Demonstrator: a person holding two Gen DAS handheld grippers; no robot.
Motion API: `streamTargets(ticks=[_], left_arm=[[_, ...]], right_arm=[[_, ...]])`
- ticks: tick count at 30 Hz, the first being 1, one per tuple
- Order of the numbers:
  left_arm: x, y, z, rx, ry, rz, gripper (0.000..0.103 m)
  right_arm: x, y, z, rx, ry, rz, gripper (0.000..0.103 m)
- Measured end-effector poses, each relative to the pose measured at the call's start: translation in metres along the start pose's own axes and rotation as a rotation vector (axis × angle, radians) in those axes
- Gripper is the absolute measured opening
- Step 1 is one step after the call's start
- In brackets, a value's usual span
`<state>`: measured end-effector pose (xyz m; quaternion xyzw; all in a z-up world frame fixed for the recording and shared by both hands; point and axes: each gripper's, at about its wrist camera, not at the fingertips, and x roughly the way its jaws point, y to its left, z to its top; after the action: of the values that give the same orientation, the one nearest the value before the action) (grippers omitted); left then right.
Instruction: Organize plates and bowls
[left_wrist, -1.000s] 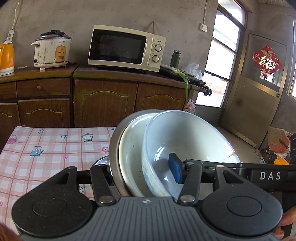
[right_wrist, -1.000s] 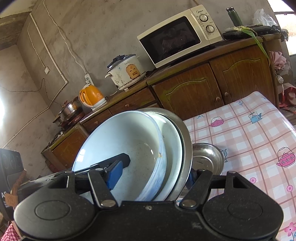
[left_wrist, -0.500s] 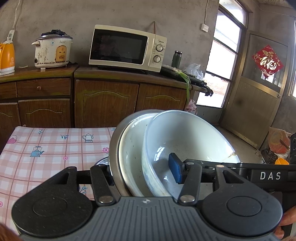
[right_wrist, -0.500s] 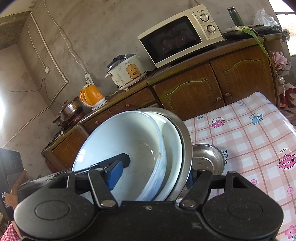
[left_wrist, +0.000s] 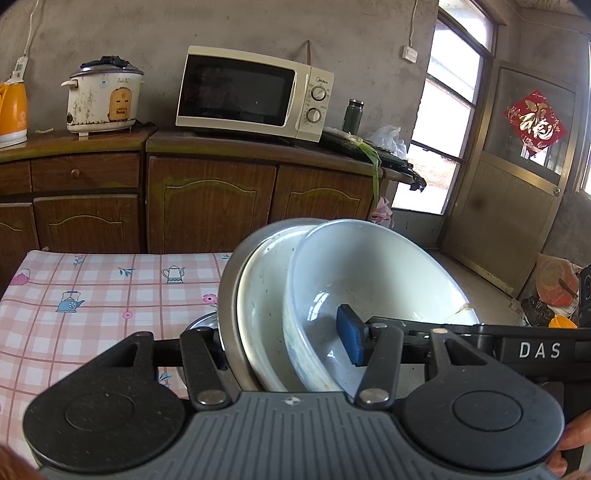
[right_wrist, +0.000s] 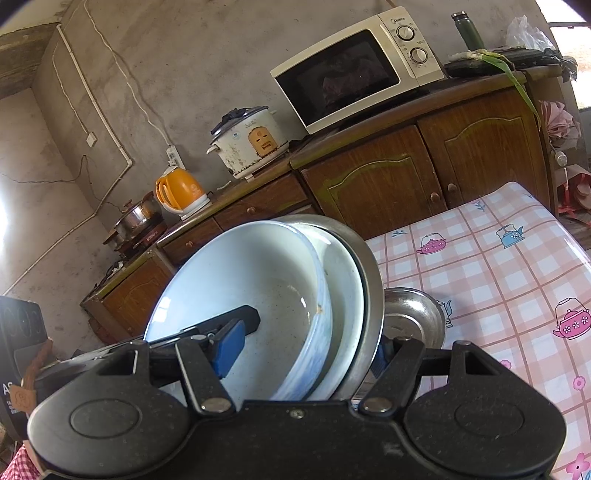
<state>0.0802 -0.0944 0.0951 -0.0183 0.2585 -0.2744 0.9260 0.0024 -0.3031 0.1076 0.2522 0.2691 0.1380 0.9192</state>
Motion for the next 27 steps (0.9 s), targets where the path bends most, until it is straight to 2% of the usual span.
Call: streamTargets(ticks=[27], left_arm=[[0.023, 0.006, -0.002, -0.017, 0.042, 0.003, 0.053]], right_arm=[[0.025, -0.018, -0.002, 0.029, 0.033, -0.015, 0.082]])
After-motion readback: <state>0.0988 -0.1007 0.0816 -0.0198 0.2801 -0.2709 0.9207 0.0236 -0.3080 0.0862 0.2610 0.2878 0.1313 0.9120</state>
